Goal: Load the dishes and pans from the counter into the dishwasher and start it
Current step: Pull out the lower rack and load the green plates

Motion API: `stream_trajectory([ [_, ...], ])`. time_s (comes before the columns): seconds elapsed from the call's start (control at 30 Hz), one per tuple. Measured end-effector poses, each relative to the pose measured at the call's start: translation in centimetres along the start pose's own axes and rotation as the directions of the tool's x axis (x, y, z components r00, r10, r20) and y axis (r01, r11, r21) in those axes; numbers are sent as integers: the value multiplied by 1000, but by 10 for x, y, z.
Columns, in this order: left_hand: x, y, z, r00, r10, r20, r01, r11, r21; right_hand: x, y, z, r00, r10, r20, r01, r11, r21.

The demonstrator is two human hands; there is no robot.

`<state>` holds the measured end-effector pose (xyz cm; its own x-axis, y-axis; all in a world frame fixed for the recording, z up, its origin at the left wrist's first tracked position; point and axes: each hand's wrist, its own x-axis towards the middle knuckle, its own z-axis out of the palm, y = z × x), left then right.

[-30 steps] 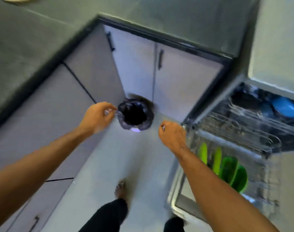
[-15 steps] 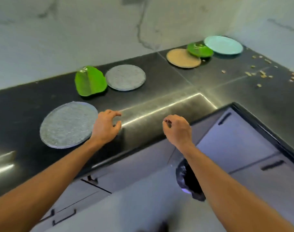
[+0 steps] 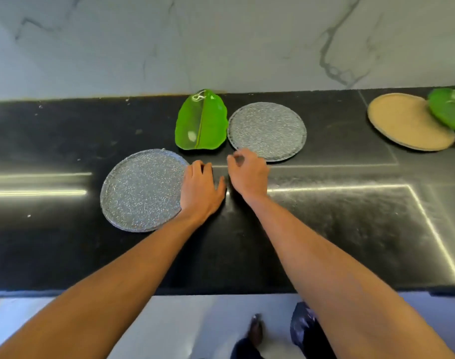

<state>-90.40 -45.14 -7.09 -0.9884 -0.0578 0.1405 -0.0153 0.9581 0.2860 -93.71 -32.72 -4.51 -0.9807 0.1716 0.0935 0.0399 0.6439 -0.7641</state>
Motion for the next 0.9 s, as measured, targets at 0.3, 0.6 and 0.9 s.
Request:
stream_trajectory([
  [0.3,8,5,2,997,-57,-61,63,993,95,91,-21,26,972,134,192,-139,990,10],
  [0.6,8,6,4,996,-57,-62,63,993,104,108,-31,46,934,280,223,-316,938,144],
  [0.9,5,6,4,998,-48,-43,52,995,88,98,-49,28,904,342,258,-428,705,566],
])
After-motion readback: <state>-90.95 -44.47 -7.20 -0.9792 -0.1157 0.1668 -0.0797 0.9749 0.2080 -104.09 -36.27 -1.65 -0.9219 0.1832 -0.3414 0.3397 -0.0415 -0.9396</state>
